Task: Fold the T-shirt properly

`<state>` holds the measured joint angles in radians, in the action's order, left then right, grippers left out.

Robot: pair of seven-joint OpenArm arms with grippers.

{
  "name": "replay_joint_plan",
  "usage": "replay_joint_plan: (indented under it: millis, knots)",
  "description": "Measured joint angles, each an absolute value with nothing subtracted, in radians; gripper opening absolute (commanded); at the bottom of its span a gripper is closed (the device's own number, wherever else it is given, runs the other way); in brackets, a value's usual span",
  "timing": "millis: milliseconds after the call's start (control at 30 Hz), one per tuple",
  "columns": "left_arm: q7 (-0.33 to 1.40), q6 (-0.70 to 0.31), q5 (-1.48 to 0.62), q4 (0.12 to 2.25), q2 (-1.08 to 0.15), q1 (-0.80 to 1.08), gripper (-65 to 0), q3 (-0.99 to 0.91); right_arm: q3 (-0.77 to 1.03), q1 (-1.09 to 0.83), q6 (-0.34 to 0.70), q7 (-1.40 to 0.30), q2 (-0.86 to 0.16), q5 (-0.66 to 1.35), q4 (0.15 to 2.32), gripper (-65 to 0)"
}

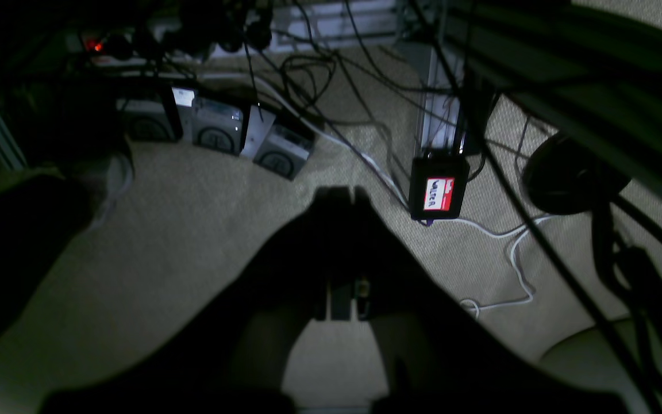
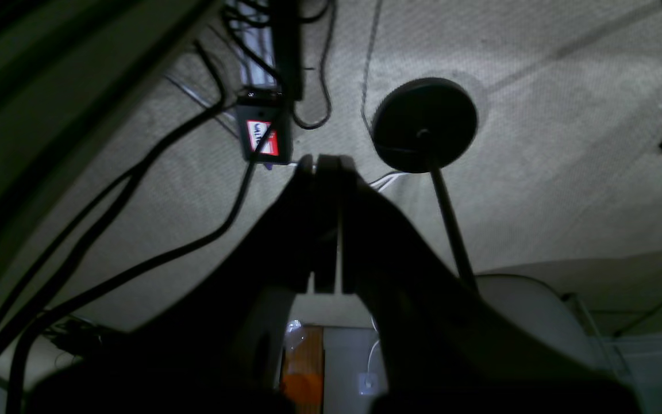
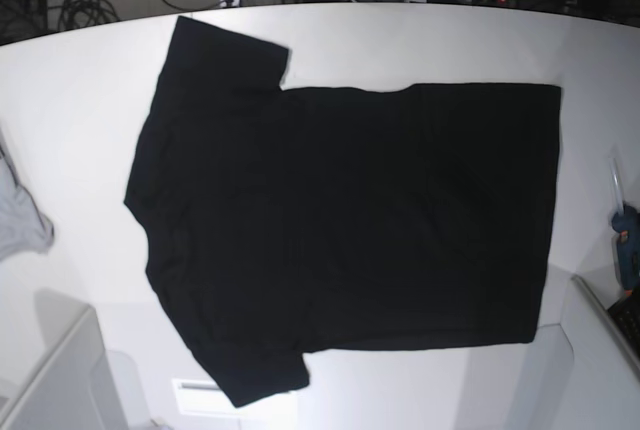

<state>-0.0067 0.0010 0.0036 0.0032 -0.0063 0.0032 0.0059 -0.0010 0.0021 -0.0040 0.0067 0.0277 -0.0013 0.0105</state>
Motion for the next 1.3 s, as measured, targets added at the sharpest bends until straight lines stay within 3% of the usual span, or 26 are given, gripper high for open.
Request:
replay_joint_plan:
  millis: [667,767,867,933,1033,1133,1300]
  knots:
    - [-0.009,0.001,0.004,0.011,-0.006,0.035,-64.8,0.009,-0.001,-0.062,-0.004,0.006,0.019,-0.002,0.043,-64.4]
    - [-0.012,0.001,0.003,0.014,-0.006,0.045,-64.7,0.003,-0.001,-0.081,-0.004,0.011,0.019,-0.002,0.087,-53.3]
    - [-0.006,0.001,0.003,0.028,-0.021,0.065,-64.7,0.000,-0.001,-0.103,-0.004,0.008,0.022,-0.002,0.093,-33.3]
    - [-0.002,0.001,-0.001,0.081,-0.037,0.088,-64.5,-0.001,-0.001,-0.125,-0.004,0.007,0.022,-0.001,0.102,-29.1]
    - [-0.002,0.015,-0.001,0.148,-0.041,0.104,-64.5,-0.001,-0.001,-0.140,-0.004,0.000,0.022,-0.001,0.112,-40.2]
    - [-0.004,0.006,-0.001,0.154,-0.030,0.099,-64.5,-0.001,0.001,-0.133,-0.004,0.006,0.022,-0.001,0.118,-62.6]
    - [-0.002,0.003,-0.001,0.152,-0.029,0.107,-63.0,-0.001,0.001,-0.124,-0.004,0.014,0.022,-0.001,0.122,-65.0]
